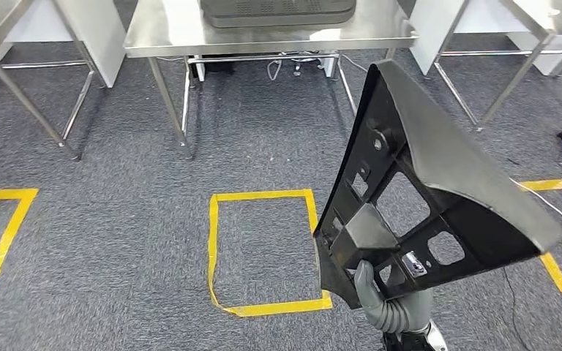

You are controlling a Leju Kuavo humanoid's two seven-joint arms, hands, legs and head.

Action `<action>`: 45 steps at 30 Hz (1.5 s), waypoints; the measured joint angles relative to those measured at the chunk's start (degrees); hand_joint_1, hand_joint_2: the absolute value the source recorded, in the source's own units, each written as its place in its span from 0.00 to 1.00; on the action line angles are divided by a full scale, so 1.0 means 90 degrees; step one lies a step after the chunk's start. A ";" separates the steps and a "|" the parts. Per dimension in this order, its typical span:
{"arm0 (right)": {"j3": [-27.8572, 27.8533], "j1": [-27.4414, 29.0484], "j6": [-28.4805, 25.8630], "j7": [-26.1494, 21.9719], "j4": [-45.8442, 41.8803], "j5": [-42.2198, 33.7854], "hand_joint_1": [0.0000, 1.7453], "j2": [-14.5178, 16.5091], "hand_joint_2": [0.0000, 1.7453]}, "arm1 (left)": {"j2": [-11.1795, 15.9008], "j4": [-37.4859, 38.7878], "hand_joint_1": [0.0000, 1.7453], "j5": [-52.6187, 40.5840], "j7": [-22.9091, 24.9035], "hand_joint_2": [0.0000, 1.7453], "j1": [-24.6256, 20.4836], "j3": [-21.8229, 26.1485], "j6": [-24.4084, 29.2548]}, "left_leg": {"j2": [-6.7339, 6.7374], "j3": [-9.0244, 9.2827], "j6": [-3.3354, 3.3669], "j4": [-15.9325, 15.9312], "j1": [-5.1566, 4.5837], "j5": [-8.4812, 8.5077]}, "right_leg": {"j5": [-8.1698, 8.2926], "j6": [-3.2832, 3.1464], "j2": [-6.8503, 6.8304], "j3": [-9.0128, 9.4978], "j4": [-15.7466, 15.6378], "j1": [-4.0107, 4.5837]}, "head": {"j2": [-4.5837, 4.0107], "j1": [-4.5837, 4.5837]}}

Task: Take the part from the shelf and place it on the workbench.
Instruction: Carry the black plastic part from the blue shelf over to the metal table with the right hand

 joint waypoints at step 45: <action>-0.0007 -0.0069 -0.0239 0.0332 0.0280 0.0315 1.00 -0.0017 1.00 | -0.0011 0.0000 0.00 -0.0012 0.0015 1.00 0.0016 -0.0092 -0.0103 | -0.0162 0.0179 0.0055 -0.0304 -0.0027 0.0126 | 0.0792 0.0072 0.0054 0.0637 -0.1626 -0.0044 | 0.0000 -0.0004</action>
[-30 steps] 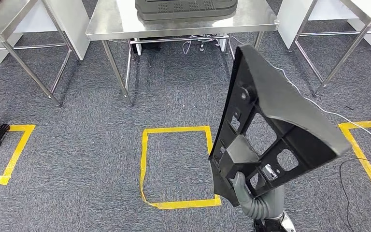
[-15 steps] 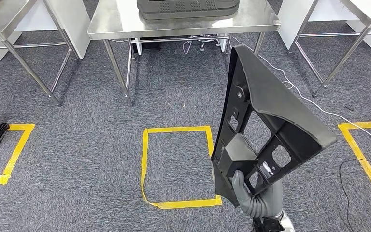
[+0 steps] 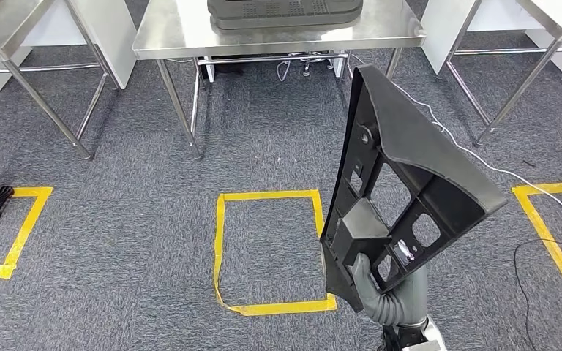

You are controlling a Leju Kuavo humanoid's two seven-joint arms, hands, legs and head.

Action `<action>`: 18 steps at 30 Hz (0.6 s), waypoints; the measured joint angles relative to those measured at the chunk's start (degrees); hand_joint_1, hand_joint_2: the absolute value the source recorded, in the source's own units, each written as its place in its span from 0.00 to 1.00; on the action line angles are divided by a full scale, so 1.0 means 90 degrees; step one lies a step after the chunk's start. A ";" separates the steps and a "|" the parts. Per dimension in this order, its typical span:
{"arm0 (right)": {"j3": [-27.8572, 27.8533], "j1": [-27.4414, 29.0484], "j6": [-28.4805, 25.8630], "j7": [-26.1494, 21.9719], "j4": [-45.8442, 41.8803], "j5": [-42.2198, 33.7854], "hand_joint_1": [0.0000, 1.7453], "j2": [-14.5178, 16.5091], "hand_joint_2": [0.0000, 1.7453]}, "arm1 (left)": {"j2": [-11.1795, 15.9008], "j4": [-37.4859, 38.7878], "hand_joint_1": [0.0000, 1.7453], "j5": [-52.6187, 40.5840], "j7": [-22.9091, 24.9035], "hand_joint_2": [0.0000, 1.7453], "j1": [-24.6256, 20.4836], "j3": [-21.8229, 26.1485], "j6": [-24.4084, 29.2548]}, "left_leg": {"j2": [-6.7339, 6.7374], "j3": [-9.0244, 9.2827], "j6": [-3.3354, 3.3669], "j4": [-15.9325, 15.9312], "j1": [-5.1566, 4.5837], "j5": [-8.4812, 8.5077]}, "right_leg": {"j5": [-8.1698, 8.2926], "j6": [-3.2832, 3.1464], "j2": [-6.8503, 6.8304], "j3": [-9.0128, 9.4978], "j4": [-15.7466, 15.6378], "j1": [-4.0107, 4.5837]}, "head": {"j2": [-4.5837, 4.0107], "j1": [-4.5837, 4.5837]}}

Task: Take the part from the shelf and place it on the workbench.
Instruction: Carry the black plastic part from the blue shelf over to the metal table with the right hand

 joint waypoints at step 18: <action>0.0002 0.0020 -0.0033 0.0061 0.0079 -0.0055 1.00 -0.0027 1.00 | -0.0001 0.0002 0.00 0.0002 0.0208 1.00 0.0004 -0.0109 0.0048 | 0.0237 -0.0625 -0.0426 0.1421 0.0210 -0.0719 | 0.0097 -0.0063 -0.0030 0.0115 -0.0144 -0.0120 | 0.0000 -0.0037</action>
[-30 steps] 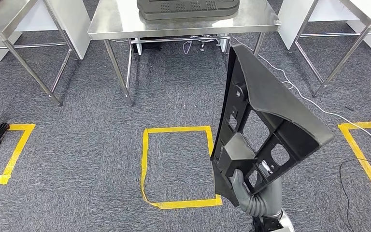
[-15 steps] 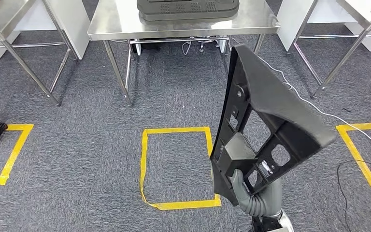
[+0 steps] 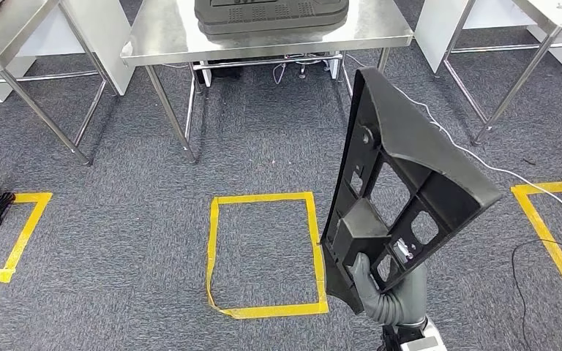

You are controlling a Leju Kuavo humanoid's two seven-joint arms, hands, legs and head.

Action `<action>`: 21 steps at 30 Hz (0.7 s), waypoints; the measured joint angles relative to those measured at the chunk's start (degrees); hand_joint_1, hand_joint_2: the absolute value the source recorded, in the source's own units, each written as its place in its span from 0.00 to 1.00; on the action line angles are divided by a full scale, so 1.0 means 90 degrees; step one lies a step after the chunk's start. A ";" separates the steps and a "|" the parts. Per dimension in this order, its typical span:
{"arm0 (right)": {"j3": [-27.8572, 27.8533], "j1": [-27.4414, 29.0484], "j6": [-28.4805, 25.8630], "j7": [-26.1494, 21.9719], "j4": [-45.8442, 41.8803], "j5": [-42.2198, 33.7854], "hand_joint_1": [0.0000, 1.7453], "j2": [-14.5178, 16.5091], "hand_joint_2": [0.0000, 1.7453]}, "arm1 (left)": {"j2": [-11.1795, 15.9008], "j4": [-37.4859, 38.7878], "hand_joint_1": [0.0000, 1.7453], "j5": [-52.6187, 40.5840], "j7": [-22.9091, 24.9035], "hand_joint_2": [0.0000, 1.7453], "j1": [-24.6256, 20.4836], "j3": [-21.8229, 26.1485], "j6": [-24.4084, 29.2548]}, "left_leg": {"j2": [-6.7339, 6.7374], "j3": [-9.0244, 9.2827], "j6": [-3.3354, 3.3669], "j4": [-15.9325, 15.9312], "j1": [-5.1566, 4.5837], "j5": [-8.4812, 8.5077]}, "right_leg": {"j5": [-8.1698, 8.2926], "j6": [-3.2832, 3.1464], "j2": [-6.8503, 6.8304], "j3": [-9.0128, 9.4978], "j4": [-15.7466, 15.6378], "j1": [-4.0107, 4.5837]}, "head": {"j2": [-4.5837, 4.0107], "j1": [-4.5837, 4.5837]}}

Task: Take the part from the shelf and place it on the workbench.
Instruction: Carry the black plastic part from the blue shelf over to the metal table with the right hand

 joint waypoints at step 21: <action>0.0007 0.0004 0.0001 0.0000 0.0047 -0.0019 1.00 0.0018 1.00 | -0.0014 0.0000 0.00 0.0000 0.0032 1.00 -0.0011 -0.0014 0.0001 | -0.0055 0.0585 0.0438 -0.1235 -0.0227 0.0559 | -0.0575 0.0138 -0.0011 -0.0905 0.1556 0.0115 | 0.0000 0.0018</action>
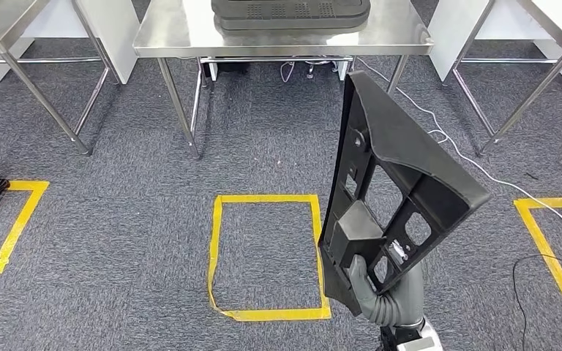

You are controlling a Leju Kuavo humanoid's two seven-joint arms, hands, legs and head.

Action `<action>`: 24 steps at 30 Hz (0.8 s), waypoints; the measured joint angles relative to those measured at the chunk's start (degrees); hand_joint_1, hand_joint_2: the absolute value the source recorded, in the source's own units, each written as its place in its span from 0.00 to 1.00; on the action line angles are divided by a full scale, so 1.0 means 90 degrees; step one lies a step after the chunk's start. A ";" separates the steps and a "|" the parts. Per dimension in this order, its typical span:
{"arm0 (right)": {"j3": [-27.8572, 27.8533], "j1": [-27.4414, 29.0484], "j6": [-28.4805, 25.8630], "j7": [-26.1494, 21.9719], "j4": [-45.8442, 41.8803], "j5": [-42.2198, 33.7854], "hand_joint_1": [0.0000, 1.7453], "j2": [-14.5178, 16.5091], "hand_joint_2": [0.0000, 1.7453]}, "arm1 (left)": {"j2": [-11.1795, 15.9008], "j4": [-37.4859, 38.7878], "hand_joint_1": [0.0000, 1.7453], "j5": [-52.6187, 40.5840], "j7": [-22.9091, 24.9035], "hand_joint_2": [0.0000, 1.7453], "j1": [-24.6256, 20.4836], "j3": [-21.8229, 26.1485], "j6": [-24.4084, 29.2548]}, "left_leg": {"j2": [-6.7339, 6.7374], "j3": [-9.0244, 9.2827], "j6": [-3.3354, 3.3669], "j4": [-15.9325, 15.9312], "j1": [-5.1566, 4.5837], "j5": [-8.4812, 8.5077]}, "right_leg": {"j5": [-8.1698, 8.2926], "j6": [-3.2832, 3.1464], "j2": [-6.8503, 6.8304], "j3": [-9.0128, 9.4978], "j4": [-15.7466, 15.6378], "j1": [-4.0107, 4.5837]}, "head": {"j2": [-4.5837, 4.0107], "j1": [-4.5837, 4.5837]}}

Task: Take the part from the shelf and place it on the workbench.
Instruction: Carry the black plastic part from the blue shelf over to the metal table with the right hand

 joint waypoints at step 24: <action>0.0007 -0.0011 -0.0004 0.0022 0.0015 -0.0008 1.00 0.0008 1.00 | -0.0032 -0.0002 0.00 0.0022 -0.0007 1.00 0.0005 -0.0089 0.0040 | 0.0071 -0.0034 -0.0184 0.0096 0.0074 -0.0045 | 0.0321 0.0004 -0.0019 0.1002 -0.1497 -0.0050 | 0.0000 -0.0046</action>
